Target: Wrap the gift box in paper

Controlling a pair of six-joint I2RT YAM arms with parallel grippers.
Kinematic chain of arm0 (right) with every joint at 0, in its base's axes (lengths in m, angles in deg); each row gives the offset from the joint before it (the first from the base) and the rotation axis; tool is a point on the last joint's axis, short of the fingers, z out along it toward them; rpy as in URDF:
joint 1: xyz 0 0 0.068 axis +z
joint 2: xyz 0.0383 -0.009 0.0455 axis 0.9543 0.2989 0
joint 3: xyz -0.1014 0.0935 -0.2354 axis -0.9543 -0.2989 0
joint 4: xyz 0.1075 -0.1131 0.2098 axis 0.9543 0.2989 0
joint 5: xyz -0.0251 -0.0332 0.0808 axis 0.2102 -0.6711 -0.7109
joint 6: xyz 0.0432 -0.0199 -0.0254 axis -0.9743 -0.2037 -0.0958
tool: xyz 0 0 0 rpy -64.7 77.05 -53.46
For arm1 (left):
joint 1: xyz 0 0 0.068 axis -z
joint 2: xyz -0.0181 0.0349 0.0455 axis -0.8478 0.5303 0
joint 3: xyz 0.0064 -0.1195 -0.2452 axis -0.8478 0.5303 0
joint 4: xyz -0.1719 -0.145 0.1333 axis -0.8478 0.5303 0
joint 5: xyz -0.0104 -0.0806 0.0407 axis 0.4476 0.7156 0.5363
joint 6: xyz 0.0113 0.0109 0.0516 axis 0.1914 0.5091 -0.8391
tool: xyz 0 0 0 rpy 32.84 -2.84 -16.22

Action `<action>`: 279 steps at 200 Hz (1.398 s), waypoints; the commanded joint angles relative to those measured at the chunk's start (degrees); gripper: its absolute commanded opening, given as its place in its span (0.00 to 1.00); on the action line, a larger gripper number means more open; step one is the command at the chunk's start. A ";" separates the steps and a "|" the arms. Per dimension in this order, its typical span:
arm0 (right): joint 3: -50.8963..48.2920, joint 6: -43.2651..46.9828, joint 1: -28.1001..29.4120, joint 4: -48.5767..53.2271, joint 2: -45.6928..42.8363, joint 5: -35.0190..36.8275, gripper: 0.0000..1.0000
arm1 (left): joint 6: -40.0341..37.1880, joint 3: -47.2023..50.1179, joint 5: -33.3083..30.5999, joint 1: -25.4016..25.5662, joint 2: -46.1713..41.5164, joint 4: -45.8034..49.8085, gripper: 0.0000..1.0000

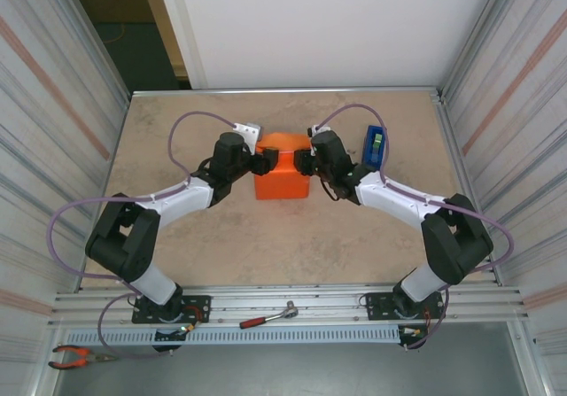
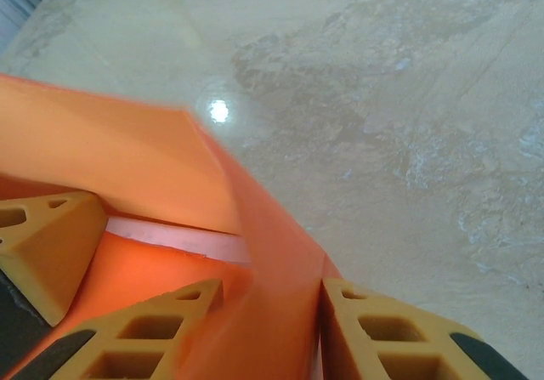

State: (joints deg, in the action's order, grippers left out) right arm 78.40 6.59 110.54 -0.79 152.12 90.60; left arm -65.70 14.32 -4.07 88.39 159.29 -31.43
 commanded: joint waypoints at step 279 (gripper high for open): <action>-2.08 -1.51 0.24 -1.00 1.24 1.51 0.29 | 7.28 1.86 -2.93 0.31 -5.43 2.56 0.75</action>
State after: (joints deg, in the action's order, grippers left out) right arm 76.58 3.68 110.41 -4.09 152.12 90.53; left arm -58.66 17.44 -8.80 89.78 156.79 -31.80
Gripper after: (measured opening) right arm 0.318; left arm 0.720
